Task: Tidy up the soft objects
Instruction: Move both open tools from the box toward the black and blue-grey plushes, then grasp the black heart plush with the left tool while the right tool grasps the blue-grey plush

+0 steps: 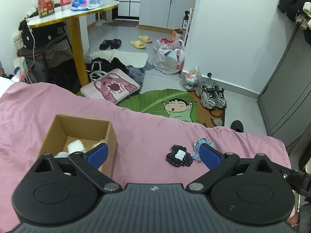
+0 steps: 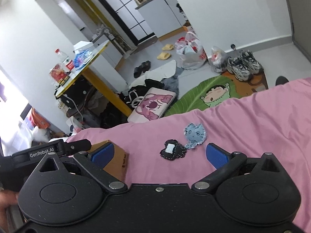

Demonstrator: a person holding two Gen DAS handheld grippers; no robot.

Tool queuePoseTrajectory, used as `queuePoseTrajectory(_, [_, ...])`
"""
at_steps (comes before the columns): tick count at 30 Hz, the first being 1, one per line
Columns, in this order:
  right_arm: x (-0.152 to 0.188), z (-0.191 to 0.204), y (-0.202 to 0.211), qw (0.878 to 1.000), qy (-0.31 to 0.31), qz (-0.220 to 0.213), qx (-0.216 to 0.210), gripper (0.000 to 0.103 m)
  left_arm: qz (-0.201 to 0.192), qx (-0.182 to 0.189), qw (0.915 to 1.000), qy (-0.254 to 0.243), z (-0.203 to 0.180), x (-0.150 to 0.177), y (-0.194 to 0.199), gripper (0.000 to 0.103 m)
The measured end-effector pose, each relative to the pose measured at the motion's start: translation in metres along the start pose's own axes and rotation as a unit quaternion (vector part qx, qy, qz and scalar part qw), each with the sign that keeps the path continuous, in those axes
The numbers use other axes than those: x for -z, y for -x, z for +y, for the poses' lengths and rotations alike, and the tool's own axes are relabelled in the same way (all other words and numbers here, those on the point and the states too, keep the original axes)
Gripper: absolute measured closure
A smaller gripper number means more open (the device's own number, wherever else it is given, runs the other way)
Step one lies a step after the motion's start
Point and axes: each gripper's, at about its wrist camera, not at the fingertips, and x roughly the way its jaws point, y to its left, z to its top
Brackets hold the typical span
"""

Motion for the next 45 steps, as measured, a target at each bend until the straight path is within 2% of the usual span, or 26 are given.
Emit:
queuePoseTrajectory(6, [-0.001, -0.02, -0.02, 0.999, -0.03, 0.016, 0.019, 0.009, 0.019, 0.012, 0.9997, 0.013, -0.003, 0.004, -0.034, 0.004])
queuePoseTrajectory(9, [-0.001, -0.026, -0.029, 0.999, -0.037, 0.023, 0.024, 0.011, 0.03, 0.02, 0.9992, 0.016, -0.004, 0.008, -0.051, 0.01])
queuePoseTrajectory(13, [-0.004, -0.035, -0.049, 0.998, -0.044, 0.038, 0.029, 0.02, 0.051, 0.03, 0.998, 0.023, -0.007, 0.01, -0.078, 0.019])
queuePoseTrajectory(19, [-0.008, -0.044, -0.084, 0.996, -0.05, 0.067, 0.036, 0.026, 0.087, 0.042, 0.9948, 0.034, -0.009, 0.013, -0.12, 0.028])
queuePoseTrajectory(26, [-0.012, -0.055, -0.116, 0.993, -0.068, 0.091, 0.041, 0.034, 0.127, 0.056, 0.9895, 0.041, -0.01, 0.019, -0.161, 0.03])
queuePoseTrajectory(29, [-0.016, -0.058, -0.126, 0.992, -0.068, 0.095, 0.044, 0.036, 0.141, 0.061, 0.9871, 0.045, -0.012, 0.021, -0.177, 0.034])
queuePoseTrajectory(34, [-0.011, -0.066, -0.143, 0.99, -0.079, 0.11, 0.049, 0.042, 0.155, 0.066, 0.9846, 0.046, -0.014, 0.024, -0.199, 0.035])
queuePoseTrajectory(39, [-0.012, -0.066, -0.152, 0.989, -0.083, 0.111, 0.052, 0.042, 0.162, 0.069, 0.9835, 0.041, -0.016, 0.026, -0.213, 0.037])
queuePoseTrajectory(41, [-0.015, -0.068, -0.156, 0.989, -0.087, 0.106, 0.051, 0.042, 0.158, 0.068, 0.9843, 0.037, -0.017, 0.025, -0.214, 0.042])
queuePoseTrajectory(45, [-0.015, -0.068, -0.165, 0.989, -0.084, 0.108, 0.057, 0.045, 0.157, 0.067, 0.9853, 0.013, -0.02, 0.023, -0.214, 0.064])
